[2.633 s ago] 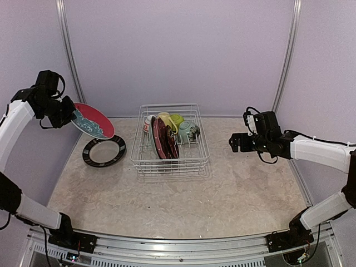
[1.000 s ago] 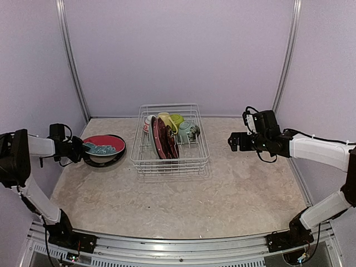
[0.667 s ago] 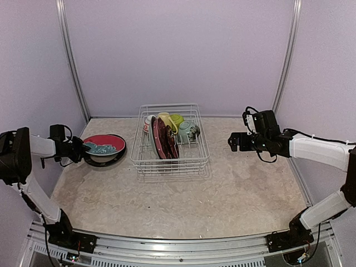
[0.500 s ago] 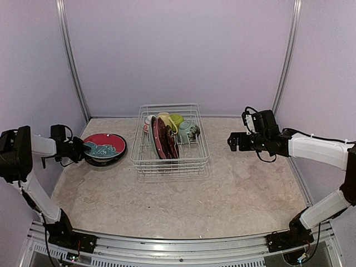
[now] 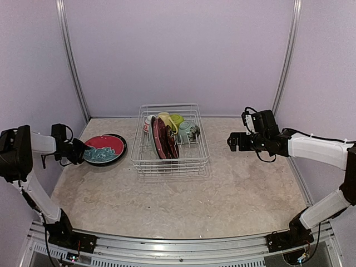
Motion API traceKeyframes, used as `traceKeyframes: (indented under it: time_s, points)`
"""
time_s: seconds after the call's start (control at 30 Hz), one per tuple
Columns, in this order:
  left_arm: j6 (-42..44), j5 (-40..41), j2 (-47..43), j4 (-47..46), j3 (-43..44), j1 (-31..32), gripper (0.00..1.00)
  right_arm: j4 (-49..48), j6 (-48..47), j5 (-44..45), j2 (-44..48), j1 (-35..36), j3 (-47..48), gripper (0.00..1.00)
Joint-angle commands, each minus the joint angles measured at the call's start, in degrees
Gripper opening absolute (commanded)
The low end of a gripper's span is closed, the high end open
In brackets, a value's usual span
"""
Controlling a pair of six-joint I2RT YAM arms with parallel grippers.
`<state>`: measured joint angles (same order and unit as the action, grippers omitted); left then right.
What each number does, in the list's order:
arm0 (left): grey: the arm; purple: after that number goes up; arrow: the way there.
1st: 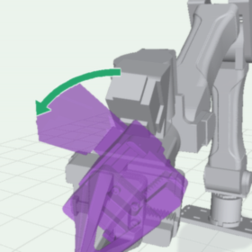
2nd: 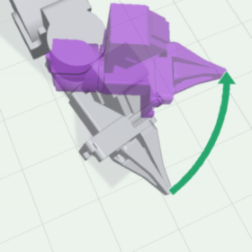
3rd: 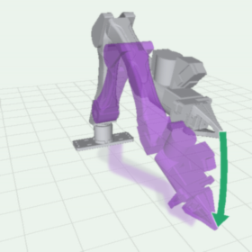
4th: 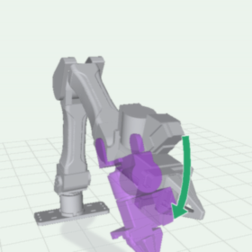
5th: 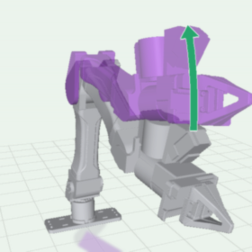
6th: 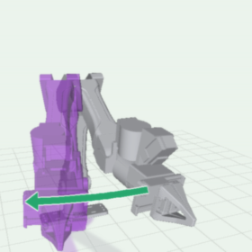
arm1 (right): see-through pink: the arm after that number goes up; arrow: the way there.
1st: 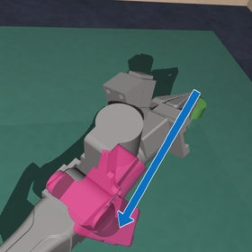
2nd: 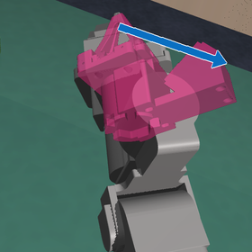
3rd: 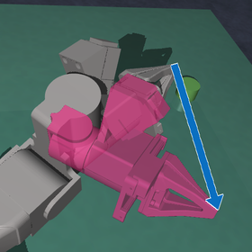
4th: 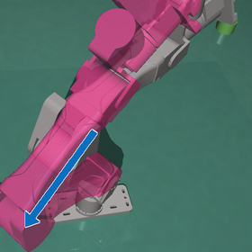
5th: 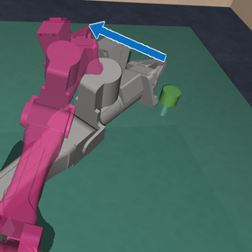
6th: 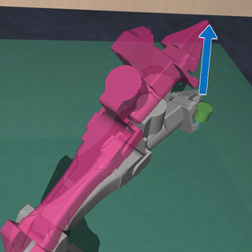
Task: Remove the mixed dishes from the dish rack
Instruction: Place the plate on the plate.
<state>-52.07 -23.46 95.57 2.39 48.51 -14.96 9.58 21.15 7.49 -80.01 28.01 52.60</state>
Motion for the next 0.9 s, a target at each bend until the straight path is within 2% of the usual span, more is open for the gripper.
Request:
traceKeyframes:
  time_s: [0.0, 0.13, 0.23, 0.37, 0.5, 0.63, 0.87]
  points:
    - [2.61, 4.13, -1.69, 5.8, 3.67, 0.79, 0.51, -0.34, 0.43, -0.55, -0.42, 0.55, 0.75, 1.0]
    - [3.08, 7.42, -2.35, 9.38, 5.03, 2.19, 0.62, 0.28, 0.12, -0.21, -0.46, 0.51, 1.26, 1.0]
    - [3.66, 10.4, -2.42, 12.11, 6.77, 3.41, 0.74, -0.14, 0.07, -0.28, 0.01, 0.54, 0.83, 1.0]
    - [4.47, 13.87, -1.5, 16.18, 9.65, 4.85, 0.82, 0.32, 0.03, -0.13, 0.03, 0.52, 0.92, 1.0]
    - [4.44, 15.56, -0.92, 17.31, 10.72, 5.86, 0.85, -0.11, 0.06, -0.22, 0.61, 0.55, 0.4, 1.0]
    - [4.52, 18.55, -0.37, 20.19, 12.65, 6.92, 0.98, 0.43, 0.03, 0.14, 0.76, 0.5, 0.51, 1.0]
    - [4.17, 22.37, -5.23, 23.82, 13.34, 7.65, 0.99, 0.5, -0.05, 0.64, 1.33, 0.53, -0.03, 1.0]
